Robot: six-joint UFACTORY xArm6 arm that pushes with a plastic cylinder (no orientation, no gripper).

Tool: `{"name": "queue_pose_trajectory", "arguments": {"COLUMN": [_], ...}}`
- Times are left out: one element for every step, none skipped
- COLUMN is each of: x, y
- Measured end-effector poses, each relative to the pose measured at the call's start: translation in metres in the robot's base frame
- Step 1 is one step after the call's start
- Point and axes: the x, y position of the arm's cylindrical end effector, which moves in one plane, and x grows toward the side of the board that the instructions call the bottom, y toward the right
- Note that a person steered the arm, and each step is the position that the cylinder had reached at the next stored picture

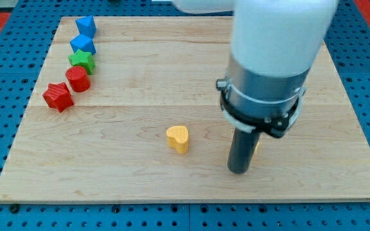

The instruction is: Move the yellow heart parallel to the right of the red star

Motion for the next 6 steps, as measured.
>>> {"name": "queue_pose_trajectory", "arguments": {"x": [-0.022,-0.051,-0.084,-0.076,-0.087,-0.102], "y": [-0.077,-0.165,-0.234,-0.233,-0.245,-0.228]}}
